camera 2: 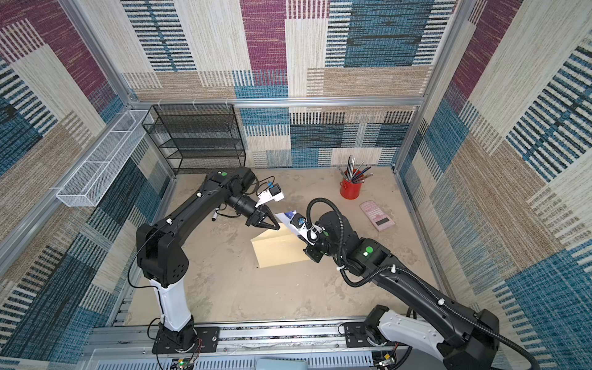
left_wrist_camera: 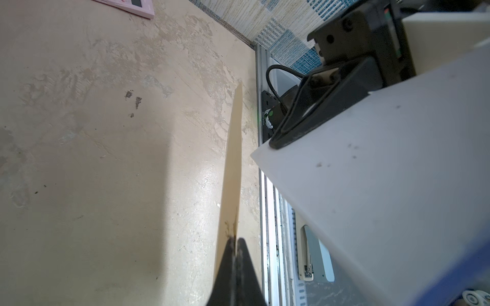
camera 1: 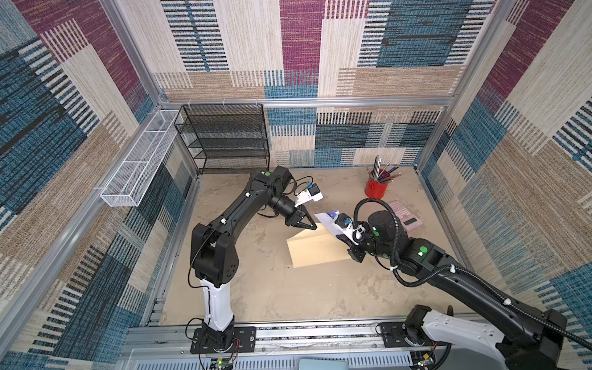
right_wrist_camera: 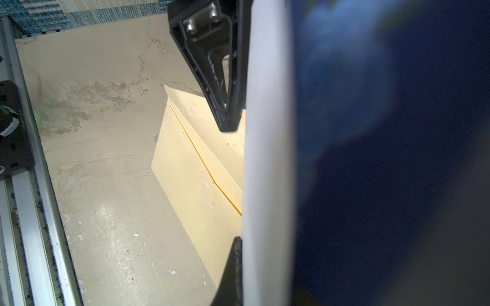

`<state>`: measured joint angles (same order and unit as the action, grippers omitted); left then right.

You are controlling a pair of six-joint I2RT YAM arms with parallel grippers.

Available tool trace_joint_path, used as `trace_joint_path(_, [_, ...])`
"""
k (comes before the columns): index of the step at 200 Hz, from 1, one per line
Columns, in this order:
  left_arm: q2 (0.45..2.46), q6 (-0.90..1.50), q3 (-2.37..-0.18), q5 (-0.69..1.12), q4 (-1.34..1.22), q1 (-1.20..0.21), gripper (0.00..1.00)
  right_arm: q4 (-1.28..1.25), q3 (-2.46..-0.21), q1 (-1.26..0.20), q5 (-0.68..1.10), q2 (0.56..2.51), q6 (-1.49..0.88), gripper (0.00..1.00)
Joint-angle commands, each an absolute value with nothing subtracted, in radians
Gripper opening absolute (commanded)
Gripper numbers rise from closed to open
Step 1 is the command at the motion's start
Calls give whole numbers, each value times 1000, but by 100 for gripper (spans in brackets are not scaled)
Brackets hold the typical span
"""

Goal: Fold the letter paper in half and place it into the envelope
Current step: Place the letter paper in the envelope.

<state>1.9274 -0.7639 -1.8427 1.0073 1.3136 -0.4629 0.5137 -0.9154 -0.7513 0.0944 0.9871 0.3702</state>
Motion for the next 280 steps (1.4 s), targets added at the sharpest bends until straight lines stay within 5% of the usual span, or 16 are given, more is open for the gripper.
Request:
trace_joint_path(1, [1912,-821,-1851,1063,1372,-463,0,442,-898,-753,109,956,467,0])
trace_joint_path(280, [1897,-865,-1842,1067,1416,-491,0,462,-866,-752,108,974,690,0])
